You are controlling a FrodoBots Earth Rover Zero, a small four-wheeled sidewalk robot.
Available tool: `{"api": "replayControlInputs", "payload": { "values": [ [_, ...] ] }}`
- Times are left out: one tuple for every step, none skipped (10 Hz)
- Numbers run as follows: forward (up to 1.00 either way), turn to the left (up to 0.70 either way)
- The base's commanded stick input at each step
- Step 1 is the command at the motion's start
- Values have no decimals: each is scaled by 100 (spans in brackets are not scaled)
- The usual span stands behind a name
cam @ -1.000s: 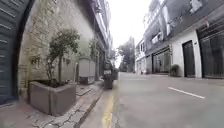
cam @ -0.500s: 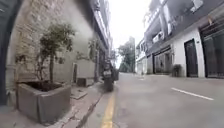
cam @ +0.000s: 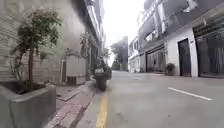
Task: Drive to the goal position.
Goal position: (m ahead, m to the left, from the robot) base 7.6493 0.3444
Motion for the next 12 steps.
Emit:
{"api": "replayControlInputs", "payload": {
  "values": [
    [50, -38],
    [50, 0],
    [50, 0],
    [50, 0],
    [50, 0],
    [50, 0],
    [50, 0],
    [50, 0],
    [50, 0],
    [50, 0],
    [50, 0],
    [50, -3]
  ]
}}
